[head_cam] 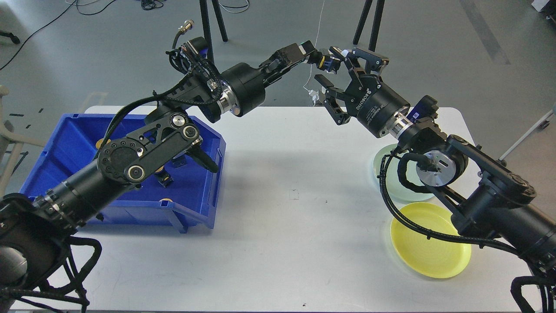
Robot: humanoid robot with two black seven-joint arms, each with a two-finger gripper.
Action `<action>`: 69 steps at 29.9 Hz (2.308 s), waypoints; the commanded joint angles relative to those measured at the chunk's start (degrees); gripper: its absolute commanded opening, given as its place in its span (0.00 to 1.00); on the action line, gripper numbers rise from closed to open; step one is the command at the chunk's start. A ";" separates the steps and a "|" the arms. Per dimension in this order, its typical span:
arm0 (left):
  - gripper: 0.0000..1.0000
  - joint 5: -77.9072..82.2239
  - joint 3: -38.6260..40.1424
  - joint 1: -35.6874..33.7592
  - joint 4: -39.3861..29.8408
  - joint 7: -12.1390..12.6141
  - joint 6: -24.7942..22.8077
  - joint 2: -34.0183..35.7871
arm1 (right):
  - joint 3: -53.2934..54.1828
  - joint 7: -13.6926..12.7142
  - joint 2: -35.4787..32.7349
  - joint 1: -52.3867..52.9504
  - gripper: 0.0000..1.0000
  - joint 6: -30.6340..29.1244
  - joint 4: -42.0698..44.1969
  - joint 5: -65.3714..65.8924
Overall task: Pass button and place on color plate
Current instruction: 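Grasp the green button with the right gripper and release left, then lower the green button onto the pale green plate, open right gripper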
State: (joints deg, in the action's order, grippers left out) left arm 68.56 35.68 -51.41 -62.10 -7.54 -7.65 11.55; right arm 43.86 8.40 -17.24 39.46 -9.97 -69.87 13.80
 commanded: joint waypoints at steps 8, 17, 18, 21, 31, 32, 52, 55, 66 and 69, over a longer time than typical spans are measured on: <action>0.40 0.00 0.00 -0.19 0.05 0.42 -0.26 0.23 | 0.17 0.12 0.28 0.09 0.18 0.04 0.00 0.00; 0.79 -0.18 0.79 -0.19 -0.04 -0.37 0.18 -0.03 | 0.17 0.04 0.28 0.88 0.18 0.04 -0.09 0.00; 0.81 -0.27 0.88 -0.19 -0.04 -0.37 0.18 -0.12 | 0.17 0.04 0.10 0.88 0.18 0.04 -0.17 0.00; 0.83 -0.44 0.97 -0.27 -0.04 -0.46 0.18 -0.21 | 0.35 0.04 -0.69 0.88 0.18 -0.05 -0.26 0.00; 0.94 -8.42 6.24 0.78 0.49 -9.94 2.11 0.49 | -2.02 -0.05 -16.31 -2.62 0.19 -0.67 0.09 1.40; 0.94 -10.97 6.68 0.87 1.36 -10.12 2.20 0.50 | -3.16 -0.05 -18.16 -3.50 0.19 -0.67 0.26 2.01; 0.95 -24.61 7.91 1.13 7.17 -10.39 2.29 0.76 | -15.56 -1.19 -14.58 -7.47 0.20 -0.67 23.29 4.66; 0.98 -24.61 7.83 1.22 7.26 -10.39 2.20 0.67 | -15.65 -1.55 -13.78 -7.47 0.23 -0.67 24.43 4.66; 0.99 -24.53 7.30 1.31 7.43 -9.95 1.76 0.76 | -15.39 -1.72 -13.96 -7.20 0.58 -0.49 24.44 4.48; 0.99 -24.44 7.21 1.22 7.34 -9.95 1.76 0.67 | -15.38 -1.72 -13.96 -7.03 0.61 -0.67 24.17 4.48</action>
State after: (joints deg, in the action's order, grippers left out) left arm 44.05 43.05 -50.10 -54.67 -17.53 -5.84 12.25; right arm 28.45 6.68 -31.18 32.27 -10.42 -45.46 18.31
